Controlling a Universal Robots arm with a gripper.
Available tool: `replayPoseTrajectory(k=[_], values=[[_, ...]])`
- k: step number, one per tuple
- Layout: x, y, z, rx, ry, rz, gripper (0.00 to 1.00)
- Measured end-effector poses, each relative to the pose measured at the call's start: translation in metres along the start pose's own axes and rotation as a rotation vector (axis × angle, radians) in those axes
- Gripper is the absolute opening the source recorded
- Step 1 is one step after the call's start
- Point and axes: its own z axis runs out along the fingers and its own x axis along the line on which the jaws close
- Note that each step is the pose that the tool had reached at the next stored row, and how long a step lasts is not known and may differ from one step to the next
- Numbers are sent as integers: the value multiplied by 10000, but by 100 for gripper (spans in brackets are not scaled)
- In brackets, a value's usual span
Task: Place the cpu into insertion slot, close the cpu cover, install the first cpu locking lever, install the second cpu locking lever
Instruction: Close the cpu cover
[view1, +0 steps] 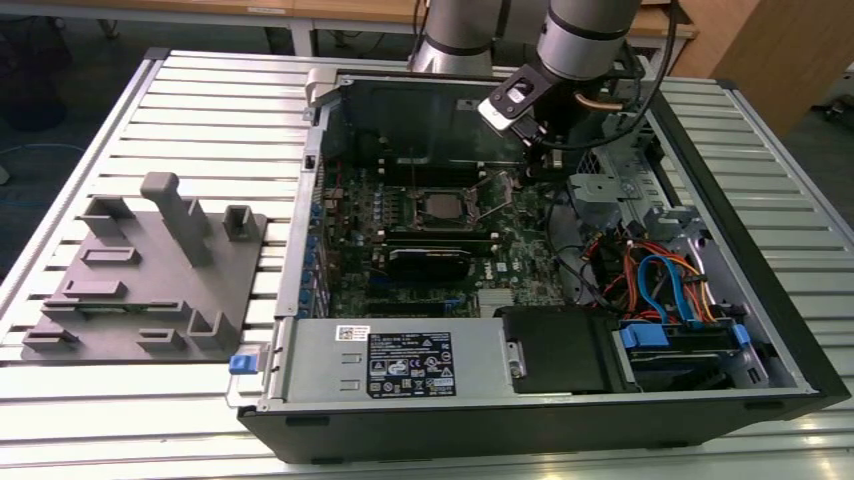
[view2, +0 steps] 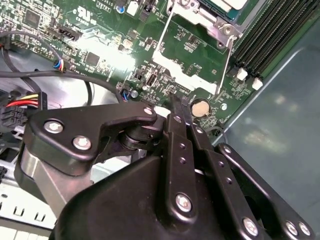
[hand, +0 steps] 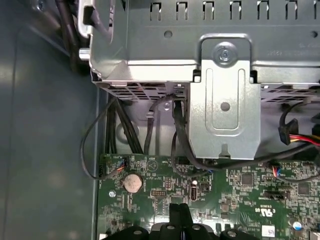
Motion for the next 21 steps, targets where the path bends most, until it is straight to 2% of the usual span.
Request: replayPoseTrajectory(k=[4,10,12,14,21], values=[[-2,0,55,2,44,-1,11],[1,-27,58,47,99,1,11],[3,-65,58,80,158,3,11],[4,-73,58,84,197,4,11],[3,-82,57,85,215,4,11]])
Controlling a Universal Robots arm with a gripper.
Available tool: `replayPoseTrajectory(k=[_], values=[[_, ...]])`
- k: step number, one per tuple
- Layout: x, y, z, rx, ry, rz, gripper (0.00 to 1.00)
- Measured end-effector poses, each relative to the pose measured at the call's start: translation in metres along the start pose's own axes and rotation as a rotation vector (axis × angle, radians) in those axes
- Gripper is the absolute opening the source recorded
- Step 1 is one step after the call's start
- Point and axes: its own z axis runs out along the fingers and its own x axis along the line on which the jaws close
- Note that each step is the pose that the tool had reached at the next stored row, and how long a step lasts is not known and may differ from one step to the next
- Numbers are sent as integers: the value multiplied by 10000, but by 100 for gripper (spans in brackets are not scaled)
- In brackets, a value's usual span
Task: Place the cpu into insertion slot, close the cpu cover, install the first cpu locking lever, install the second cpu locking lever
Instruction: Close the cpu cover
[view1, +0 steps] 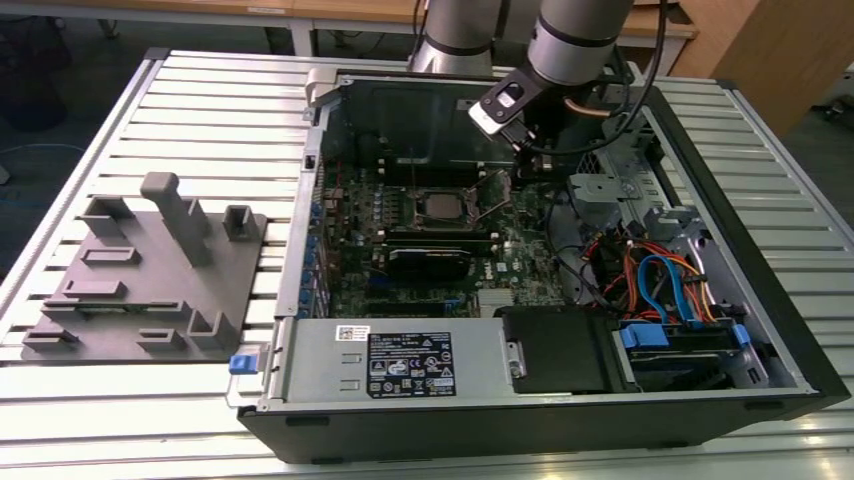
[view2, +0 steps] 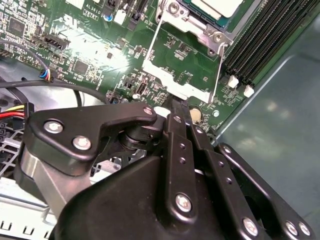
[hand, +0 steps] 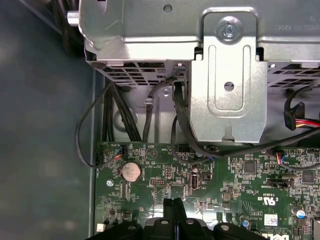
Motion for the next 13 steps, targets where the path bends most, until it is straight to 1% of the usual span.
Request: replayPoseTrajectory(k=[6,13], values=[[0,-27,0,1,7,-1,11],[1,-94,-6,12,13,1,11]])
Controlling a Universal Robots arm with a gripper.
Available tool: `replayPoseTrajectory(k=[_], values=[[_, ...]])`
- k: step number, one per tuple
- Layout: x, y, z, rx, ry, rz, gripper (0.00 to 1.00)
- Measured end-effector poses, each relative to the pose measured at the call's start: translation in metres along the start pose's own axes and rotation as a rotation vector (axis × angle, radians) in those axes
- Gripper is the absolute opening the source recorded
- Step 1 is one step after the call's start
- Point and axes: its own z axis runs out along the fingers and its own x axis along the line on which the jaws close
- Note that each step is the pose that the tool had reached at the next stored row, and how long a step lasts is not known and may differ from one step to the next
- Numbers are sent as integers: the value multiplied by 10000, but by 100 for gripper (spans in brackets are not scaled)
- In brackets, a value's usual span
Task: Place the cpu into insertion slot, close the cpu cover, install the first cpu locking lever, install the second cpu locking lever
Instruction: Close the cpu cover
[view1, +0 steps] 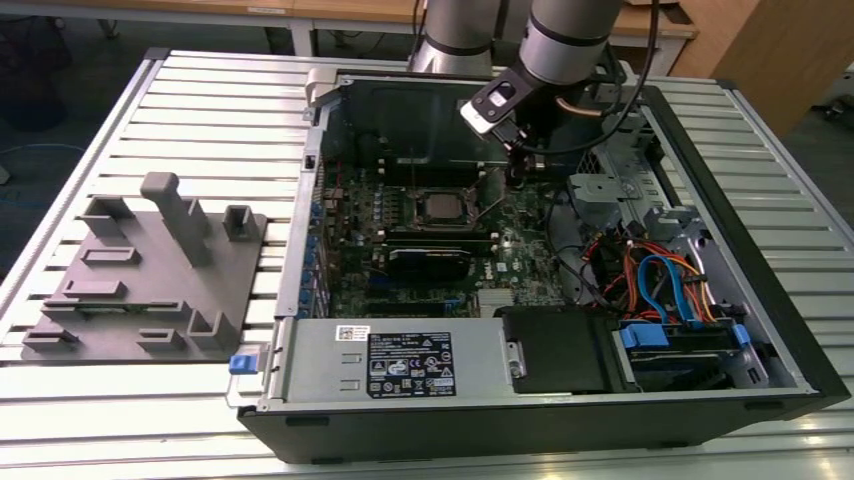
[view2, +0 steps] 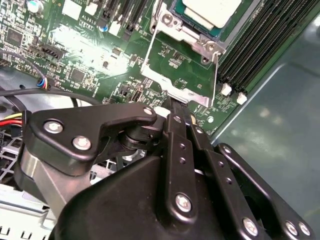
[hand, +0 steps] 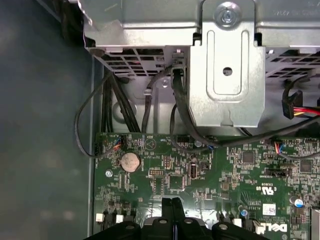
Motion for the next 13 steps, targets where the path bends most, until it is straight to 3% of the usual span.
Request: replayPoseTrajectory(k=[13], values=[[0,-123,2,2,1,0,11]])
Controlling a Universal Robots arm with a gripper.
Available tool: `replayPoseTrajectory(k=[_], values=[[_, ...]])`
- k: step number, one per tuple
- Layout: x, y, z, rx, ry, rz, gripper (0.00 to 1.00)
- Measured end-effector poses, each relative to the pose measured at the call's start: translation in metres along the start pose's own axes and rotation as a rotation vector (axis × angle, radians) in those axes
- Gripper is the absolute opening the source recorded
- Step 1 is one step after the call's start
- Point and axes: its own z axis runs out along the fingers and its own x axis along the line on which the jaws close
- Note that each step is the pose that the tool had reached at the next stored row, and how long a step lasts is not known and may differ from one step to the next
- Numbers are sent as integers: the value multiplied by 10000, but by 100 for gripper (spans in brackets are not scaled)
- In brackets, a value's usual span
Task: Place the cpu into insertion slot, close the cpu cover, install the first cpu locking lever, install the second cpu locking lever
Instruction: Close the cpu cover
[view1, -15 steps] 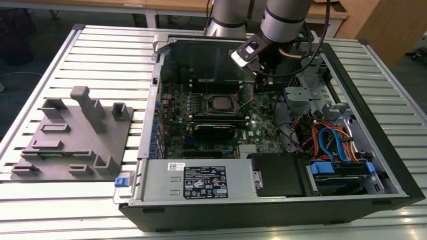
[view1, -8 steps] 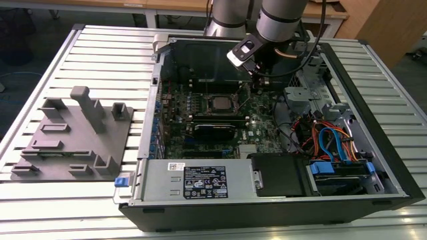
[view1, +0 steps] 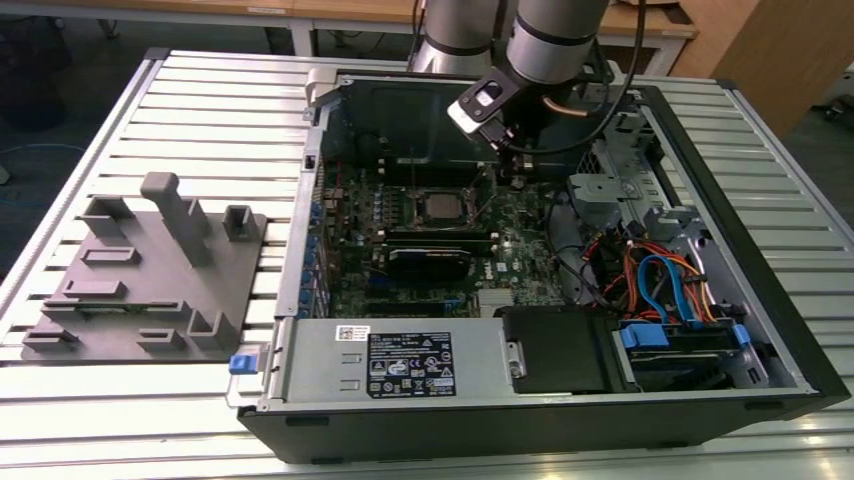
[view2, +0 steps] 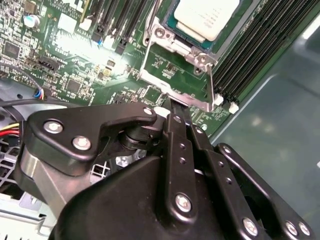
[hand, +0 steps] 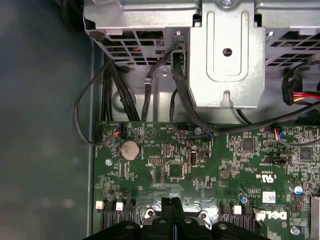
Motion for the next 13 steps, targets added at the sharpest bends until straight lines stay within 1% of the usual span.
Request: replayPoseTrajectory(k=[5,13], values=[[0,-48,0,-1,1,0,11],[0,-77,0,0,1,0,11]])
